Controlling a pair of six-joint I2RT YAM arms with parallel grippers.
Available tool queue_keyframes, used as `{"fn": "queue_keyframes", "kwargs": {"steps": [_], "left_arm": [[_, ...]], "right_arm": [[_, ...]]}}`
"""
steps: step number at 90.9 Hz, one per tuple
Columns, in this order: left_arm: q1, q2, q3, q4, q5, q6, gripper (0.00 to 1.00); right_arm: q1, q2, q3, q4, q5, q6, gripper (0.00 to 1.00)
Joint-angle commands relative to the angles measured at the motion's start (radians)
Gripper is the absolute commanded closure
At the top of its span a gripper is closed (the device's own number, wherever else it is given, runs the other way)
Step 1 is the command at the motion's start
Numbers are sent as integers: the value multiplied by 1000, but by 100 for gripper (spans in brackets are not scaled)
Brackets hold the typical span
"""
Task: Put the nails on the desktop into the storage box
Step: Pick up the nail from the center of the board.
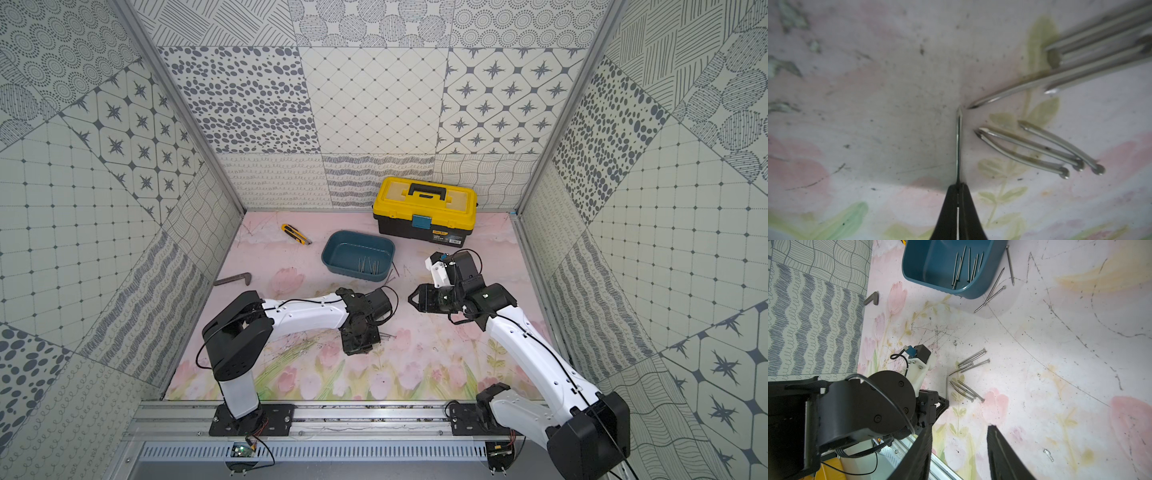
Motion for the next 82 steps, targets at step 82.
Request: {"fn": "queue_keyframes", "kwargs": {"steps": [82], "left_arm": [[125,-247,244,-327,-66,518,100]], "right_arm": [[-3,10,-54,48,-12,-15,28]]}}
